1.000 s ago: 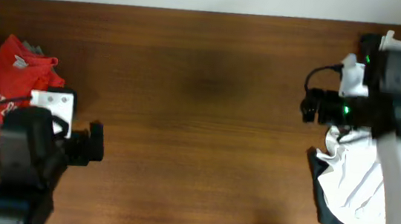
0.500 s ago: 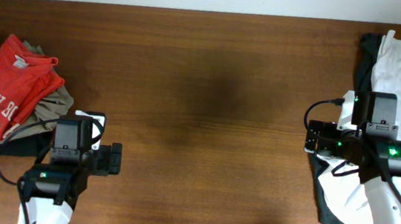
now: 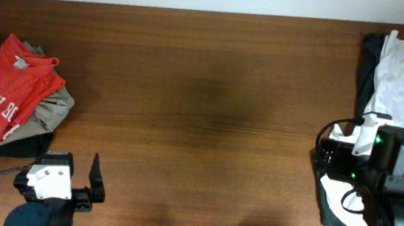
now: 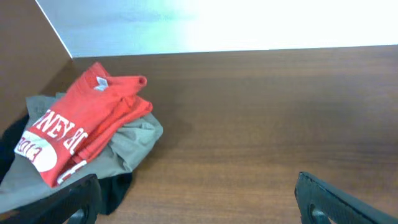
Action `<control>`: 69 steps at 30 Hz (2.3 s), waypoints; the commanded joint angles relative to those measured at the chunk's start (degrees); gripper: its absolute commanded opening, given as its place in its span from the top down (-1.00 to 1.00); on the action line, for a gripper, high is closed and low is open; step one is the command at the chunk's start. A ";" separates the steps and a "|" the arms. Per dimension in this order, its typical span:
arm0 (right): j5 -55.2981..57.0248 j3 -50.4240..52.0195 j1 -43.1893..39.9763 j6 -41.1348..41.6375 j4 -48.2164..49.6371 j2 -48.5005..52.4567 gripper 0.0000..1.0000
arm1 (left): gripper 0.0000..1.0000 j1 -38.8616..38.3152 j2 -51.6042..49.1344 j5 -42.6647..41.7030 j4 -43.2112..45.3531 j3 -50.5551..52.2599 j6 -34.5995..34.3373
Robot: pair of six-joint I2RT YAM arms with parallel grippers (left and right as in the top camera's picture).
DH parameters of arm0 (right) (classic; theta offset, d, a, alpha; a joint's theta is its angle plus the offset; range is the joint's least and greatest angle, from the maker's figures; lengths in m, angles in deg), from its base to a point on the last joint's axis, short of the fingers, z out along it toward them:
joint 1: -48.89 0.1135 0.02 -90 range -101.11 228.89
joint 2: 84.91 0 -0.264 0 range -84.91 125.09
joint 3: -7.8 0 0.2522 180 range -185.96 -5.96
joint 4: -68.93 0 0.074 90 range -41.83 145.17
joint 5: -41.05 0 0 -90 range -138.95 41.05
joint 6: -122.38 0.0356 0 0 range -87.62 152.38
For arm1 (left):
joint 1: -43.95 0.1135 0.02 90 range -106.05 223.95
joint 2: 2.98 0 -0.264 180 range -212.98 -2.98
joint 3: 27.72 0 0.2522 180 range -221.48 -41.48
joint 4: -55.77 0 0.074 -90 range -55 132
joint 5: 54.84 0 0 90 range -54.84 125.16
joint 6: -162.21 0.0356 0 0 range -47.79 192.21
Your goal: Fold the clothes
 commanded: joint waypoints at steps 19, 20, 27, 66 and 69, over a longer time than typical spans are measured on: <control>-3.69 52.26 3.67 -7.85 53.40 -49.57 -0.97 | -0.98 0.00 0.39 0.22 -0.28 0.07 0.90; -3.74 53.75 3.67 -10.27 53.53 -50.60 -0.97 | -0.98 0.00 0.39 0.22 -0.35 0.07 0.90; -1.81 62.97 3.65 -12.66 56.08 -50.58 -0.97 | -0.98 0.00 0.39 0.22 -3.80 0.07 0.90; -1.95 62.97 3.67 -10.08 56.19 -50.58 -0.97 | -0.98 0.15 13.35 2.36 57.81 41.40 4.63; -1.95 62.97 3.65 -10.08 56.19 -50.58 -0.97 | -0.98 0.09 13.38 0.68 48.59 41.33 4.61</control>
